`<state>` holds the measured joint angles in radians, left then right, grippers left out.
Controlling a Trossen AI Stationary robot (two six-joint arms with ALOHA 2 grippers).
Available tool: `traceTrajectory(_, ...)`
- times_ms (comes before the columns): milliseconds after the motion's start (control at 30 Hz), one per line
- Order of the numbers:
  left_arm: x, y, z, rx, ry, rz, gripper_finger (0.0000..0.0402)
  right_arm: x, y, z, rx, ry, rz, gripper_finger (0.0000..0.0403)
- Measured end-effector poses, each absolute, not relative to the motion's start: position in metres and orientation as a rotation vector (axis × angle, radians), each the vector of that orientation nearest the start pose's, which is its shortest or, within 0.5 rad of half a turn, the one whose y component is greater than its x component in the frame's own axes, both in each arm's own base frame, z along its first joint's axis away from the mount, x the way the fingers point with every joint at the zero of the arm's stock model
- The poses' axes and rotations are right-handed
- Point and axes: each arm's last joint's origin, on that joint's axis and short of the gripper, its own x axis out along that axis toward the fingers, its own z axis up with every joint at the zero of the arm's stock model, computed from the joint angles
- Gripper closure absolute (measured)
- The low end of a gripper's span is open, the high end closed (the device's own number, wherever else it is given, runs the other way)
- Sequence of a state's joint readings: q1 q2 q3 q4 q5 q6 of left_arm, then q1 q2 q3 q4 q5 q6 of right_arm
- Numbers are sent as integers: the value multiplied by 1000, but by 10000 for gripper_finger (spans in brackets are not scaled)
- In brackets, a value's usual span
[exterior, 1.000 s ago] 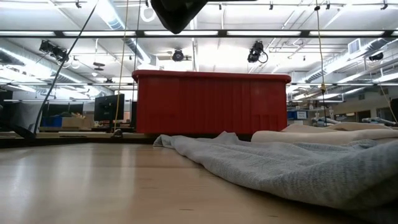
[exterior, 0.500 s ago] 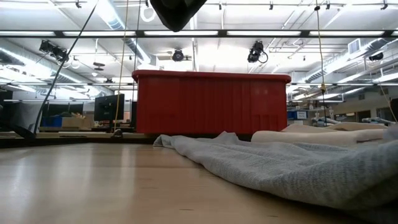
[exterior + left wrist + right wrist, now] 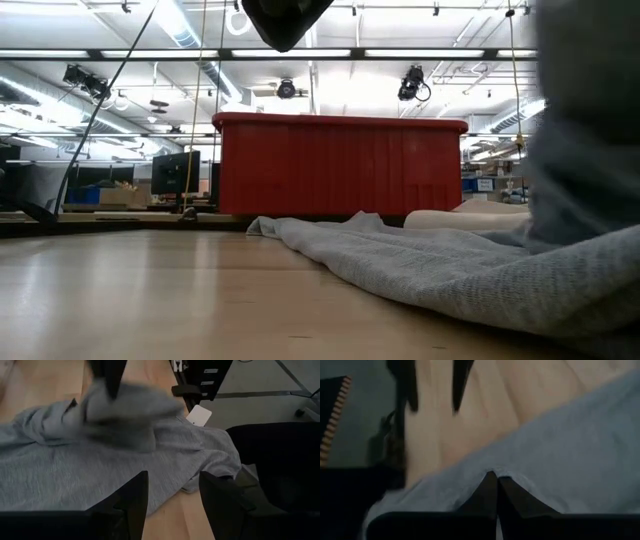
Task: Fold Laundry from Bin
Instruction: Fold the gray shirt
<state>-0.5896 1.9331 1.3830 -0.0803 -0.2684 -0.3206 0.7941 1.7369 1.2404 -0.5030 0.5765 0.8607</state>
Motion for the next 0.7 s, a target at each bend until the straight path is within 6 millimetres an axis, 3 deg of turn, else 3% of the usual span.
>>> traceTrajectory(167, 360, -233, 215, -37, 644, -209, 219, 294, 238, 199, 78, 826, -10, 370)
traceTrajectory(400, 356, -236, 212, -30, 676, -210, 219, 307, 231, 168, 81, 994, 82, 258)
traceTrajectory(467, 356, -237, 213, -23, 669, -217, 219, 307, 228, 171, 102, 1008, 86, 224)
traceTrajectory(567, 356, -240, 215, -34, 646, -227, 219, 298, 221, 192, 145, 1026, 68, 184)
traceTrajectory(700, 357, -241, 217, -44, 626, -231, 219, 263, 215, 212, 68, 1065, -125, 168)
